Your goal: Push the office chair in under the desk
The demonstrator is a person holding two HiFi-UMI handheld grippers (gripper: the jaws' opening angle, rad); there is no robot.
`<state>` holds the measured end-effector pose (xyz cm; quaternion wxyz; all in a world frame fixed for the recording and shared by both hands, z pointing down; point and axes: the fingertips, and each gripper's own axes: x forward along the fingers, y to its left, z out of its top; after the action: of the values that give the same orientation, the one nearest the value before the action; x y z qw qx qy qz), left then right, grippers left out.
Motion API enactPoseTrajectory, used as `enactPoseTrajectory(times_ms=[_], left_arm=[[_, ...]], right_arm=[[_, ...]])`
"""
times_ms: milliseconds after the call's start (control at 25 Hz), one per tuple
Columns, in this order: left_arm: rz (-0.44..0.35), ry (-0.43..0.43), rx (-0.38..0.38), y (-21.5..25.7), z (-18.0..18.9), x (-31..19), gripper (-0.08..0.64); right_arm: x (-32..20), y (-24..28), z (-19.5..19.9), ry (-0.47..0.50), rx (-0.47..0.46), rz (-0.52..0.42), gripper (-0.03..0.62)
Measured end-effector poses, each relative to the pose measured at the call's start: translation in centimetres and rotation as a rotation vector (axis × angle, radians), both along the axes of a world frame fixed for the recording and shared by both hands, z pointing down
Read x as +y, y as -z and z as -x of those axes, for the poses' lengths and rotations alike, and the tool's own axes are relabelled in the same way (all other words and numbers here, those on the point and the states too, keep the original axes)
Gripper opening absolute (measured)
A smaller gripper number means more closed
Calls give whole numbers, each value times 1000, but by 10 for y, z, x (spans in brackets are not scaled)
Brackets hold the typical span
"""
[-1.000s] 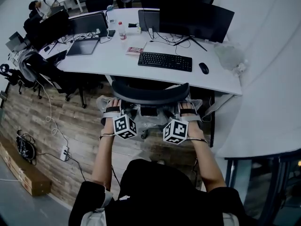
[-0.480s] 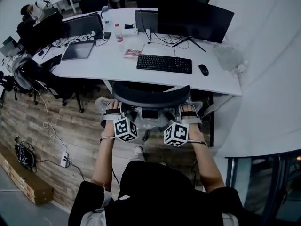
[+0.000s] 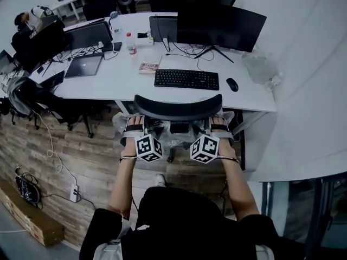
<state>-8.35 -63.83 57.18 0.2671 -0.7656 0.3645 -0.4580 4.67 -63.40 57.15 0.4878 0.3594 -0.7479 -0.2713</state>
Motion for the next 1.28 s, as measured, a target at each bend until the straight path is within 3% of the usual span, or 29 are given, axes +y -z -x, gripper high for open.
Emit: enactPoseTrajectory(times_ms=[1280], left_arm=[[-28,-88,21,0,29,-90,394]], right_arm=[[-79,-1,32,-101,4,-18,328]])
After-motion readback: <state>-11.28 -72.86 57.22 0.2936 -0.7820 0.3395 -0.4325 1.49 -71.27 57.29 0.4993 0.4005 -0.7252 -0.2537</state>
